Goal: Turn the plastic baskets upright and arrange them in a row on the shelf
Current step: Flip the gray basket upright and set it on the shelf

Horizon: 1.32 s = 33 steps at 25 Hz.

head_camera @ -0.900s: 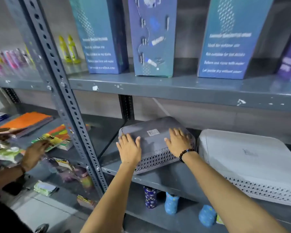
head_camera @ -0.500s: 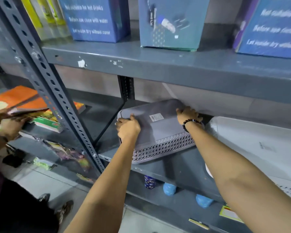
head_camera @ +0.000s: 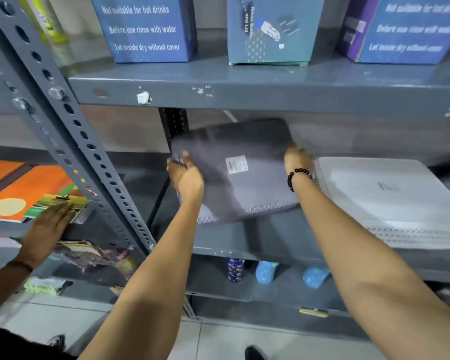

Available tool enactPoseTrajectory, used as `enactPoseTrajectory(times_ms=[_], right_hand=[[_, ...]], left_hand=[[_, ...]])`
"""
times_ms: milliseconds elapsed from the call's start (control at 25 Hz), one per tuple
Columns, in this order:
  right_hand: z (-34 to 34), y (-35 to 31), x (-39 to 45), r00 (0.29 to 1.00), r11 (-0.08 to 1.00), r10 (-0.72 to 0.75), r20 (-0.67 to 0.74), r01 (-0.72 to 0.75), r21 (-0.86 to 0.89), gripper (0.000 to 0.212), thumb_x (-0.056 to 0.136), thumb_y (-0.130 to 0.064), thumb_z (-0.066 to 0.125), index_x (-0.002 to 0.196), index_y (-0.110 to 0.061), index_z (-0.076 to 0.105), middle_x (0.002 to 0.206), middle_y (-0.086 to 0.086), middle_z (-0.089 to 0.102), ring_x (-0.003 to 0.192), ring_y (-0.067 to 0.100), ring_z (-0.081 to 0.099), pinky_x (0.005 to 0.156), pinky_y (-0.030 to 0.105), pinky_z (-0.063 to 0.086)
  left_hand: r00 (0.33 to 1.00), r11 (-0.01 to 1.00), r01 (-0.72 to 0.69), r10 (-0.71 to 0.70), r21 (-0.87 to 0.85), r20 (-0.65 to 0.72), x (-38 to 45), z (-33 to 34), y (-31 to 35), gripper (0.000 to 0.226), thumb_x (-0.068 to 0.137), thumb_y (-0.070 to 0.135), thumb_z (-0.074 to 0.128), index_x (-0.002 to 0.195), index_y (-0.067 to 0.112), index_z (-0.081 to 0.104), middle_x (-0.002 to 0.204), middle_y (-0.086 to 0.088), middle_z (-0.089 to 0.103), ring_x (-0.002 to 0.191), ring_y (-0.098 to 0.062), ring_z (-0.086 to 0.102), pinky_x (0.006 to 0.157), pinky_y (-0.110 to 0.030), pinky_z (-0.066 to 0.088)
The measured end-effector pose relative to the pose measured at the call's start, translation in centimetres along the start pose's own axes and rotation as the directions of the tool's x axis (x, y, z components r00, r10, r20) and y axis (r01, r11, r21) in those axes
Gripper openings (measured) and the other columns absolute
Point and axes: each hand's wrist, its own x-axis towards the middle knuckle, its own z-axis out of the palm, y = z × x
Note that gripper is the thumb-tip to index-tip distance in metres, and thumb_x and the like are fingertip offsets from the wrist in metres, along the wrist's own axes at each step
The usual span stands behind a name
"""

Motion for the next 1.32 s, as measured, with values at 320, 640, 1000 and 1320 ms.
enactPoseTrajectory(times_ms=[320, 640, 1000, 1320], right_hand=[[-2.7, 10.0, -2.4, 0.988, 0.633, 0.133, 0.076, -0.144, 0.760, 0.044, 0.077, -0.061, 0.047, 0.092, -0.025, 0.065, 0.118, 0.003, 0.065, 0.113, 0.021, 0.057, 0.101, 0.035, 0.043], [-5.9, 10.5, -5.2, 0.947, 0.780, 0.199, 0.254, -0.310, 0.544, 0.030, 0.097, -0.026, 0.040, 0.111, -0.014, 0.063, 0.092, 0.003, 0.065, 0.084, 0.020, 0.061, 0.080, 0.034, 0.048], [-5.4, 12.9, -3.5, 0.965, 0.961, 0.189, 0.179, -0.220, 0.168, 0.047, 0.094, -0.023, 0.040, 0.124, 0.012, 0.051, 0.118, 0.030, 0.062, 0.090, 0.028, 0.059, 0.082, 0.032, 0.046], [-6.2, 11.6, -5.3, 0.995, 0.998, 0.036, 0.094, -0.041, 0.047, 0.035, 0.099, -0.025, 0.035, 0.082, -0.005, 0.058, 0.080, 0.011, 0.048, 0.068, 0.017, 0.043, 0.063, 0.025, 0.036]], left_hand=[[0.936, 0.766, 0.352, -0.277, -0.538, 0.219, -2.5, -5.5, -1.4, 0.060, 0.095, 0.054, 0.035, 0.142, 0.016, 0.038, 0.145, -0.003, 0.047, 0.134, -0.018, 0.043, 0.112, -0.032, 0.034], [0.848, 0.765, 0.525, -0.432, -0.374, 0.307, -1.9, -6.7, -6.4, 0.044, 0.091, 0.031, 0.045, 0.128, 0.010, 0.057, 0.103, -0.007, 0.065, 0.077, -0.020, 0.056, 0.070, -0.029, 0.045], [0.883, 0.869, 0.464, -0.438, -0.170, 0.170, -4.2, -6.6, -7.1, 0.026, 0.094, 0.021, 0.032, 0.082, 0.009, 0.052, 0.095, -0.009, 0.052, 0.084, -0.023, 0.045, 0.073, -0.033, 0.035], [0.970, 0.970, 0.239, -0.240, 0.033, 0.041, -5.8, -6.5, -6.2, 0.042, 0.098, 0.018, 0.029, 0.117, -0.008, 0.056, 0.124, -0.026, 0.058, 0.112, -0.039, 0.055, 0.094, -0.042, 0.041]])
